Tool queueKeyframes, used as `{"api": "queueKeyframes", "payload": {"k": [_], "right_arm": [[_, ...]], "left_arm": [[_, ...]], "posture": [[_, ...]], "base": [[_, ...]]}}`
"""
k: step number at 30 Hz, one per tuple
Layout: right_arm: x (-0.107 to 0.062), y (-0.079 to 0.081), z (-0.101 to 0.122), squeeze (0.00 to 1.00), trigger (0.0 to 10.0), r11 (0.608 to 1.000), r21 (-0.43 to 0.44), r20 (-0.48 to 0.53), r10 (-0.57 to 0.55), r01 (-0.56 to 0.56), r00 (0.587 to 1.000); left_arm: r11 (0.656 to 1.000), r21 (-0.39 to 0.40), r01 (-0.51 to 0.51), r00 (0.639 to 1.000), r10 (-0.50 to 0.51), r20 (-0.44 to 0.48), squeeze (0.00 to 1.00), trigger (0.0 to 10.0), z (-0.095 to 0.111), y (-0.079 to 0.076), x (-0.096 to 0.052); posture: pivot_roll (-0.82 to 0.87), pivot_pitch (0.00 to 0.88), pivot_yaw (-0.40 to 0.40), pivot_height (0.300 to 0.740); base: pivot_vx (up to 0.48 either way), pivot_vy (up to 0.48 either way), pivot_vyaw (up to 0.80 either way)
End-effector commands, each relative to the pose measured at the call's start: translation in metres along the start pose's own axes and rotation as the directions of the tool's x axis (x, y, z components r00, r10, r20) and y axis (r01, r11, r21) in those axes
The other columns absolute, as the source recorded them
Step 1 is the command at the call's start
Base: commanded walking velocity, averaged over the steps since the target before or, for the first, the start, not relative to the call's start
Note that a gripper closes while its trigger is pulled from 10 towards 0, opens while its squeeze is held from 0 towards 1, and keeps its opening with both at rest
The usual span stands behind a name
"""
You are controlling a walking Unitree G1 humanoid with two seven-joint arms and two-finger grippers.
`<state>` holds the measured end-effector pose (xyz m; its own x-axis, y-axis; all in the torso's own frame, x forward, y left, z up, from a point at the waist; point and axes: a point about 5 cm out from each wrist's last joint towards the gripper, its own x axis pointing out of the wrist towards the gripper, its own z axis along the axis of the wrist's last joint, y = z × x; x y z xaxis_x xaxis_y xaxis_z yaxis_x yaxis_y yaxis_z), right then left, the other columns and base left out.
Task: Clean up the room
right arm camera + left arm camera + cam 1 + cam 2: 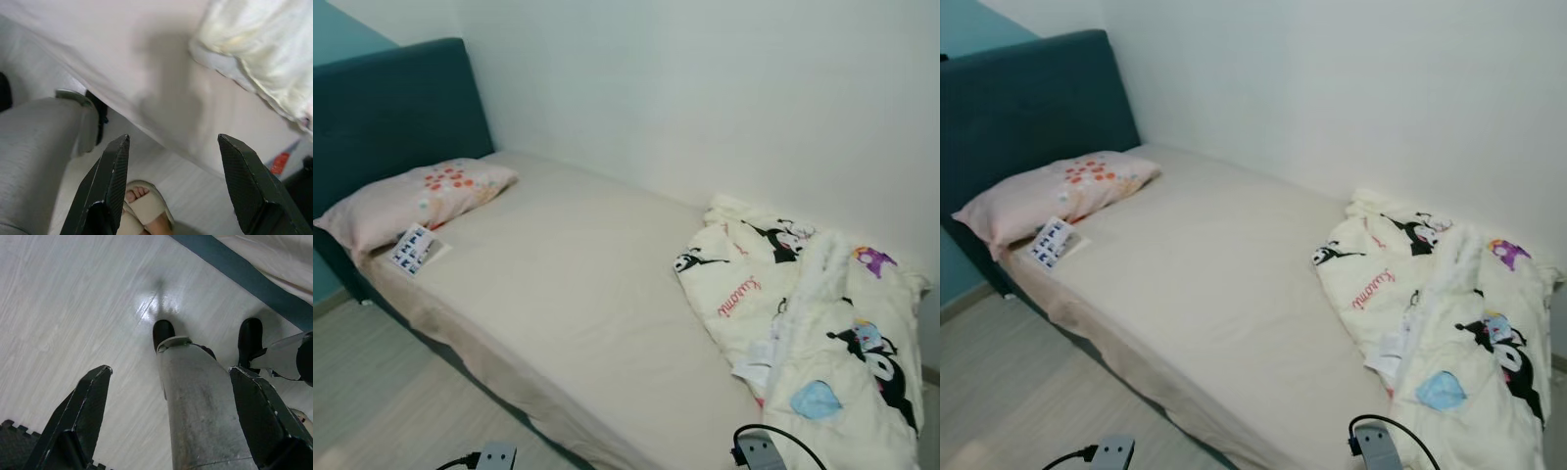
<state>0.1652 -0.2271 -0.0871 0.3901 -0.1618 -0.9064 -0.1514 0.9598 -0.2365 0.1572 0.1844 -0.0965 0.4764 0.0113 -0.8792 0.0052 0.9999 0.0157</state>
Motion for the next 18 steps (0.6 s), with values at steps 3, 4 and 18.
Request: {"api": "queueKeyframes", "payload": {"k": [3,4,18], "right_arm": [[0.0,0.005,-0.005,0.0,10.0,1.0,-0.018,-0.019,0.003,-0.004,1.0],[0.0,0.004,-0.006,0.0,10.0,1.0,-0.021,-0.022,-0.003,0.003,1.0],[0.0,-0.005,-0.009,0.0,10.0,0.999,-0.015,-0.028,-0.05,0.049,0.998]], "left_arm": [[1.0,0.003,-0.01,1.0,0.01,-0.008,0.0,10.0,-0.001,0.005,0.0],[1.0,0.003,-0.009,1.0,0.009,-0.007,0.0,10.0,-0.001,0.004,0.0],[1.0,0.006,-0.011,1.0,0.011,-0.008,0.0,10.0,-0.001,0.004,-0.001]], "posture": [[-0.05,0.0,-0.032,0.717],[-0.05,0.0,-0.032,0.717],[-0.05,0.0,-0.035,0.717]], "base": [[0.0,0.0,0.0],[0.0,0.0,0.0],[0.0,0.0,-0.59]]}}
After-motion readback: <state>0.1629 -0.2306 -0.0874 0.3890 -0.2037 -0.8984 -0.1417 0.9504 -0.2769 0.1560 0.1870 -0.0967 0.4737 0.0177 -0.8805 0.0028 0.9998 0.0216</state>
